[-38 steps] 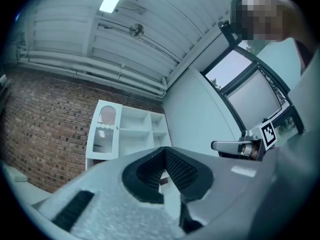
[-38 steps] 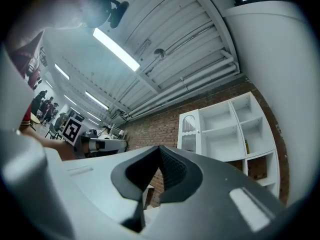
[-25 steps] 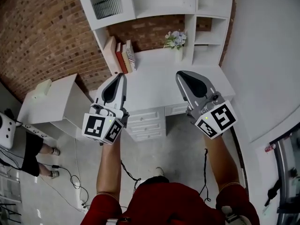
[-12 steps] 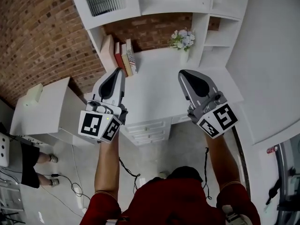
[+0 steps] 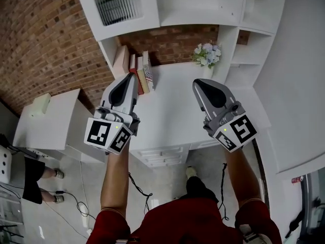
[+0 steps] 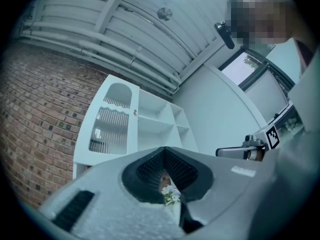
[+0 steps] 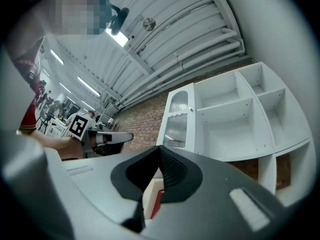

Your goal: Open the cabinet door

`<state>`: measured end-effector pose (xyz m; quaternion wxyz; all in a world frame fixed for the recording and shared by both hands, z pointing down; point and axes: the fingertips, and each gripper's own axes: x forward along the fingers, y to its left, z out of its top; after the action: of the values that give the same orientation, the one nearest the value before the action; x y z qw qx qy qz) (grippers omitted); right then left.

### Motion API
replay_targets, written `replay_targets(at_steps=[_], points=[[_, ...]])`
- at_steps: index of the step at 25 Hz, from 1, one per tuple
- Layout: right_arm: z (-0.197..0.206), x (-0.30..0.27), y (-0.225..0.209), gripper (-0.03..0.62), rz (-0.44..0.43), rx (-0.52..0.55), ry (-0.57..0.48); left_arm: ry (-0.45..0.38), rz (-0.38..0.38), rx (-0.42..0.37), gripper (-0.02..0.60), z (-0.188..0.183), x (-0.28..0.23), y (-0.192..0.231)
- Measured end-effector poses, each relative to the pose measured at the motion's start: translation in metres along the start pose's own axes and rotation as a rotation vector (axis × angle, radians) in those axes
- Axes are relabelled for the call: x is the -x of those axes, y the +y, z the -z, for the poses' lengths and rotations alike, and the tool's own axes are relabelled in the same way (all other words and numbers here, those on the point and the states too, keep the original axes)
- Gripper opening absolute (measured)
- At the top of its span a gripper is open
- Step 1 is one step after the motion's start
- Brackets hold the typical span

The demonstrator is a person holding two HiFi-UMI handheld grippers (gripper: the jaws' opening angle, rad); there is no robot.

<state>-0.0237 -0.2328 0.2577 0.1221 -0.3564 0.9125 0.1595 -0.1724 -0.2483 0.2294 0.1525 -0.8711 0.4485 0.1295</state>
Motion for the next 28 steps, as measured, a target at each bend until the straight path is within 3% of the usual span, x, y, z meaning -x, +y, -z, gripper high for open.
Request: replay_targets(at_steps=[7, 15, 21, 28], points=[[0.008, -0.036, -0.072, 0.009, -0.040, -0.004, -0.039, -0.010, -0.020, -0.036, 0.002, -0.002, -0.077, 0.022], [0.006, -0.087, -0.138, 0.009, -0.148, 0.005, -0.075, -0.029, -0.073, -0.059, 0.002, -0.015, -0.159, 0.053], [0.013, -0.111, -0.164, 0.010, -0.218, 0.025, -0.070, -0.025, -0.127, -0.080, 0.002, -0.027, -0.203, 0.082], [0.016, -0.130, -0.174, 0.009, -0.229, 0.014, -0.069, -0.020, -0.128, -0.149, 0.002, -0.059, -0.242, 0.107]])
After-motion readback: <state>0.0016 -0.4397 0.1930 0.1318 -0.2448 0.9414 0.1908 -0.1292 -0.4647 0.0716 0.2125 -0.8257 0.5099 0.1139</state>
